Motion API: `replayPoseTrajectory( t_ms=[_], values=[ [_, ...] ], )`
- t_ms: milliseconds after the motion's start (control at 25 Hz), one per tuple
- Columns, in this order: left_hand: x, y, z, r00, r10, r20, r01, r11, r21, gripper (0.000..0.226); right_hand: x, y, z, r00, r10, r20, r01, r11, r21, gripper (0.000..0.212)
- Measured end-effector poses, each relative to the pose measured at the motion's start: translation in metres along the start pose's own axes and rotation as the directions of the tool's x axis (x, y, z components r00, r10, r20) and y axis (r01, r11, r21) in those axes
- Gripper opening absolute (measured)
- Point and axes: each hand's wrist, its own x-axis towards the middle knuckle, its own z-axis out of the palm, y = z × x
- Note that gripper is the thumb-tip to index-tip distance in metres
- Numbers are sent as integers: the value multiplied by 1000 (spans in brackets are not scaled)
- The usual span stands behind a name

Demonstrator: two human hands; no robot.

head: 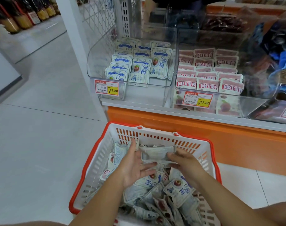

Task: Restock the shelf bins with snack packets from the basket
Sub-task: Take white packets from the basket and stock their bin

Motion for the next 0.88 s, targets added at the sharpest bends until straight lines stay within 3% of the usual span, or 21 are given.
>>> replayPoseTrajectory(
  t_ms=[120, 240, 280, 440, 600, 720, 880],
  values=[
    [-8, -1, -6, 998, 19, 59, -16, 999, -45, 44, 5, -2, 3, 1000, -7, 16, 7, 1000, 18, 25],
    [-6, -6, -9, 990, 134, -36, -135, 991, -23, 57, 8, -6, 9, 996, 88, 34, -94, 935, 342, 29],
    [-5, -7, -10, 984, 168, -61, -169, 986, -8, 61, 9, -7, 11, 993, 102, 50, -114, 918, 381, 26],
    [-5, -5, -7, 983, 180, -34, -177, 981, 84, 53, 13, -3, 15, 1000, 22, 22, -24, 996, 83, 26],
    [-13, -1, -2, 989, 148, 2, -146, 971, 192, 33, 11, -5, 14, 1000, -9, -20, 10, 998, 56, 24],
    [-21, 5, 0, 982, 190, -6, -186, 963, 195, 29, 2, -20, 18, 1000, -6, 31, 4, 998, 63, 23],
    [-39, 28, 5, 964, 263, 27, -260, 928, 265, 35, -19, -61, 25, 993, -114, 42, 120, 972, -203, 24]
  ],
)
